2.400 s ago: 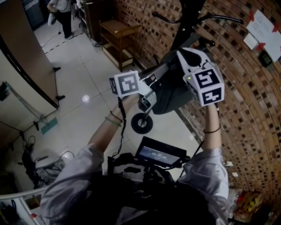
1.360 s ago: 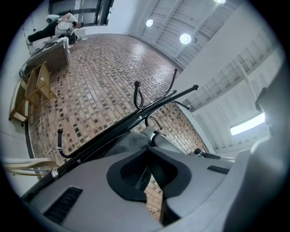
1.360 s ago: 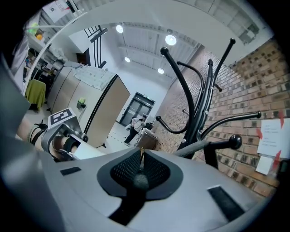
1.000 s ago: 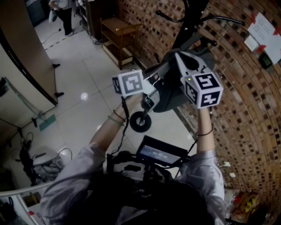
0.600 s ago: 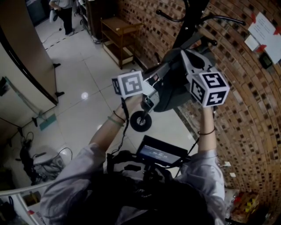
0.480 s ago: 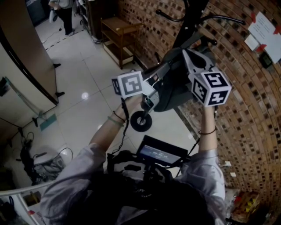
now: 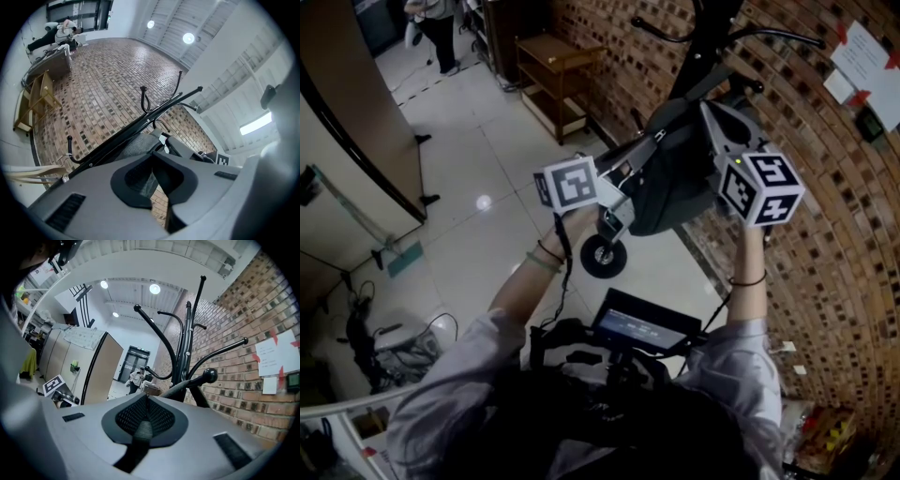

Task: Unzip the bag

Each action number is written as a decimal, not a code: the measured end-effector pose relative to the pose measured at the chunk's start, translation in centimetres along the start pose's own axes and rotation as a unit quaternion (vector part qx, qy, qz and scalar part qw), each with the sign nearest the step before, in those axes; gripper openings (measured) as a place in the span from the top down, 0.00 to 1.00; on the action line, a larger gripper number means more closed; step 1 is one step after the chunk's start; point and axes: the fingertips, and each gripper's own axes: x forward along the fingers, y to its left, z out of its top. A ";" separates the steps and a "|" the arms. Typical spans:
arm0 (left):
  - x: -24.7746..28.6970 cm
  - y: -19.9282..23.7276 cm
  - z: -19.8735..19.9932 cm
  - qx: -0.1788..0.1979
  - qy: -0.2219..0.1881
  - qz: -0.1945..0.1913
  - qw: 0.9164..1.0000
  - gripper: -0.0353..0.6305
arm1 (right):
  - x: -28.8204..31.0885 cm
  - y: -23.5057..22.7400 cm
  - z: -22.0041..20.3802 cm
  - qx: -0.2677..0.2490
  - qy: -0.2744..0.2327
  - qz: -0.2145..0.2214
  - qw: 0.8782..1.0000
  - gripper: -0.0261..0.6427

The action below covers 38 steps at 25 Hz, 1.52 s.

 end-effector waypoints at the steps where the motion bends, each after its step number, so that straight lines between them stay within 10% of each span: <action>1: 0.0 0.1 -0.1 -0.002 0.000 -0.001 1.000 0.93 | -0.1 -0.3 0.0 0.003 -0.001 -0.001 1.000 0.94; 38: -5.2 4.1 -5.1 -0.028 0.002 0.029 0.999 0.93 | -1.4 -1.6 -1.0 0.058 -0.030 0.024 0.998 0.94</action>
